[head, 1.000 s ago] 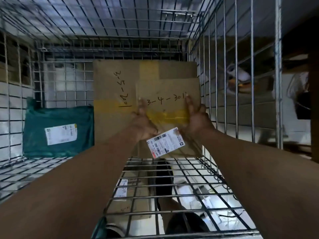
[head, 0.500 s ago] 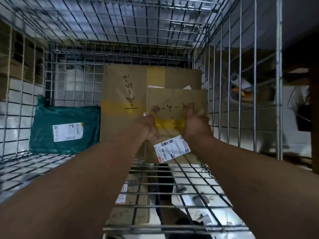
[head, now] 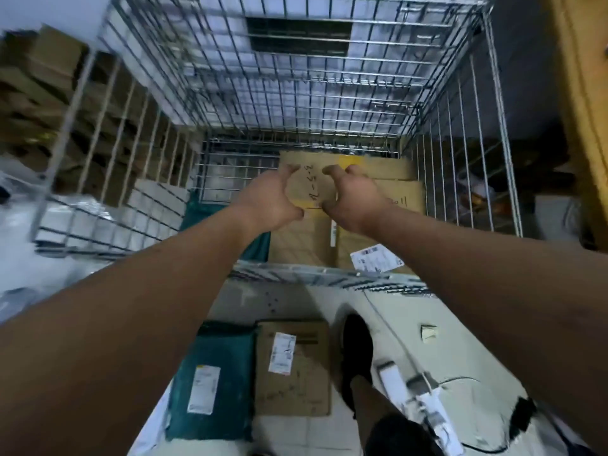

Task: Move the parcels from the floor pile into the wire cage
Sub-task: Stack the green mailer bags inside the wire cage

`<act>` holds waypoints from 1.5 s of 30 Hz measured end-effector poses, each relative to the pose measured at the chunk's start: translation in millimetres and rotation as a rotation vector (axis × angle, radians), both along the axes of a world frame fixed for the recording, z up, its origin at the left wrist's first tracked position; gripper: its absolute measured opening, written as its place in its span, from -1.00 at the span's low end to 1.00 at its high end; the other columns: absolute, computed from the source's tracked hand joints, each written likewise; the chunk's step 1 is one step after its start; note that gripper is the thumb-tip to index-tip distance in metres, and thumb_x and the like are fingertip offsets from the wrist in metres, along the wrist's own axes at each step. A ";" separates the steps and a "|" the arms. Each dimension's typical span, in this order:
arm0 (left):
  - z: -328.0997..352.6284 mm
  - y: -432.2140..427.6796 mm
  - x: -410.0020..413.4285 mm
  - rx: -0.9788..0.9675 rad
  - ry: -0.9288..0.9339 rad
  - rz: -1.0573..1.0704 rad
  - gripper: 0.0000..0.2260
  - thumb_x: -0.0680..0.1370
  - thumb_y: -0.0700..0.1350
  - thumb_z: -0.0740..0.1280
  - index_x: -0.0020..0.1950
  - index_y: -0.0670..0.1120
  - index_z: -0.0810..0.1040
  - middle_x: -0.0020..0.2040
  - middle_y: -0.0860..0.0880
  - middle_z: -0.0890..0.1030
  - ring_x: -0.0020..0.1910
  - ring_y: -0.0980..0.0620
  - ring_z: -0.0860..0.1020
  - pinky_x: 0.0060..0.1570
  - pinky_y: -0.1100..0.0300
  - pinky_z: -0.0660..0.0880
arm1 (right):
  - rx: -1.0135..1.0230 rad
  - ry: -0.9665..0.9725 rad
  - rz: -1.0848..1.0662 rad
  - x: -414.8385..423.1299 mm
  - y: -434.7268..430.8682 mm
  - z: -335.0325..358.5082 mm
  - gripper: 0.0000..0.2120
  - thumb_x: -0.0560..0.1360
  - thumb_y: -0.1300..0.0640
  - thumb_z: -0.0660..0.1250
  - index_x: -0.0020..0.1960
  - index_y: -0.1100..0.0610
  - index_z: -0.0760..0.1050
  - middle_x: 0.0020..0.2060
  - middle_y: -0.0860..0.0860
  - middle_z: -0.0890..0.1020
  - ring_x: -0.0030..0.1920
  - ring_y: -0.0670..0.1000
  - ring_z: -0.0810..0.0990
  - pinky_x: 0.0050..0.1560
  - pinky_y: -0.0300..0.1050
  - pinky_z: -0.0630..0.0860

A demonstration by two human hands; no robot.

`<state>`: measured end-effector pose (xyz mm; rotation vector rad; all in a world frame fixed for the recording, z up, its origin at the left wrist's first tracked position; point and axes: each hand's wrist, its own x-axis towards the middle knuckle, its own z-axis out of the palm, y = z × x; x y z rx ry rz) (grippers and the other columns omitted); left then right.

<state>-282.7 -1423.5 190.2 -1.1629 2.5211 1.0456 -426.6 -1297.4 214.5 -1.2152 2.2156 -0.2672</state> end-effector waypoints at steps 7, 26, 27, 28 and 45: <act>72.2 50.2 132.1 -0.041 0.226 0.316 -0.28 0.29 0.24 0.52 0.44 0.24 0.45 0.19 0.12 0.54 0.00 0.15 0.56 -0.10 0.22 0.48 | -0.173 0.037 0.057 126.3 42.0 94.6 -0.52 0.54 -0.02 0.39 0.43 0.05 0.45 0.21 0.14 0.58 0.18 0.16 0.59 0.19 0.00 0.53; -124.4 224.1 391.3 0.167 -0.090 0.462 -0.22 0.46 0.11 0.55 0.60 0.08 0.30 0.44 -0.17 0.38 0.39 -0.14 0.43 0.29 0.21 0.34 | 0.260 -0.262 0.095 338.4 205.0 -130.0 -0.09 0.51 0.08 0.45 0.67 0.00 -0.05 0.38 0.34 0.35 0.27 0.35 0.49 0.23 0.03 0.48; -139.2 223.1 403.8 0.143 -0.108 0.478 -0.17 0.44 0.13 0.56 0.63 0.11 0.24 0.44 -0.19 0.37 0.40 -0.16 0.41 0.33 0.15 0.35 | 0.255 -0.281 0.106 349.2 202.9 -148.0 -0.07 0.51 0.09 0.45 0.66 -0.01 -0.08 0.38 0.34 0.35 0.28 0.36 0.49 0.23 0.05 0.50; -155.3 221.6 417.2 0.122 -0.137 0.485 -0.12 0.42 0.17 0.56 0.64 0.14 0.19 0.45 -0.20 0.35 0.40 -0.19 0.40 0.38 0.05 0.37 | 0.246 -0.303 0.114 360.4 200.9 -166.8 -0.06 0.51 0.11 0.44 0.67 -0.01 -0.11 0.38 0.34 0.35 0.27 0.37 0.49 0.24 0.08 0.50; -436.3 172.7 533.2 0.368 -0.024 0.707 0.13 0.31 0.21 0.64 0.68 0.11 -0.01 0.59 -0.02 0.29 0.50 -0.01 0.32 0.51 -0.04 0.31 | 0.197 -0.539 0.010 448.8 157.6 -466.5 0.34 0.36 -0.10 0.63 0.54 -0.27 -0.50 0.65 0.07 0.01 0.57 0.17 0.20 0.49 -0.04 0.18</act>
